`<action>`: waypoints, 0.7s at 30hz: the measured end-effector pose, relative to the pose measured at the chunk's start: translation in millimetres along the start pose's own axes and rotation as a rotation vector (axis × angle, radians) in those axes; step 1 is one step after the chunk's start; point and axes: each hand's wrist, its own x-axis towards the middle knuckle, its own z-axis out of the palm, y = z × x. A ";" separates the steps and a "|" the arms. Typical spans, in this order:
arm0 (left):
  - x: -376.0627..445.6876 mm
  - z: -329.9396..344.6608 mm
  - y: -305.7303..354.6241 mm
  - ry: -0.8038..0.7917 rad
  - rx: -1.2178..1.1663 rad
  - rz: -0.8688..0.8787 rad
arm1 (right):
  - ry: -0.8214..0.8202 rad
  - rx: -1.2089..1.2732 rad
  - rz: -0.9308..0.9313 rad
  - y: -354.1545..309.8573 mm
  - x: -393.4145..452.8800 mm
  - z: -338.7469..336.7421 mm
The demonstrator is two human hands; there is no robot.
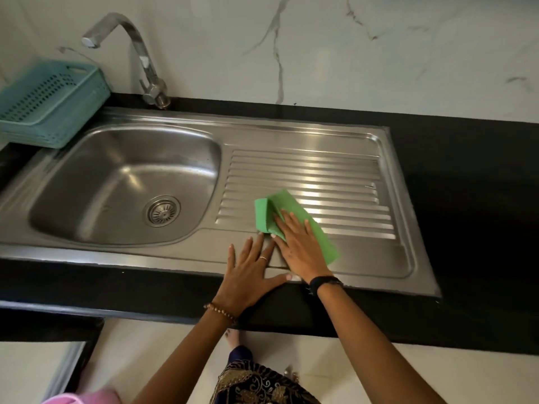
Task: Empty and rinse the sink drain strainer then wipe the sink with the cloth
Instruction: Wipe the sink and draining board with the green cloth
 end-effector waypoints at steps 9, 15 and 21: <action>12.3 10.3 42.4 -0.131 0.011 0.043 | 0.144 0.032 0.360 96.1 -60.0 -60.9; 11.0 10.6 38.9 -0.086 -0.036 0.055 | 0.249 0.008 0.573 94.9 -72.6 -65.8; -3.4 13.4 15.1 0.105 -0.120 0.030 | 0.182 -0.084 0.534 69.4 -65.3 -52.3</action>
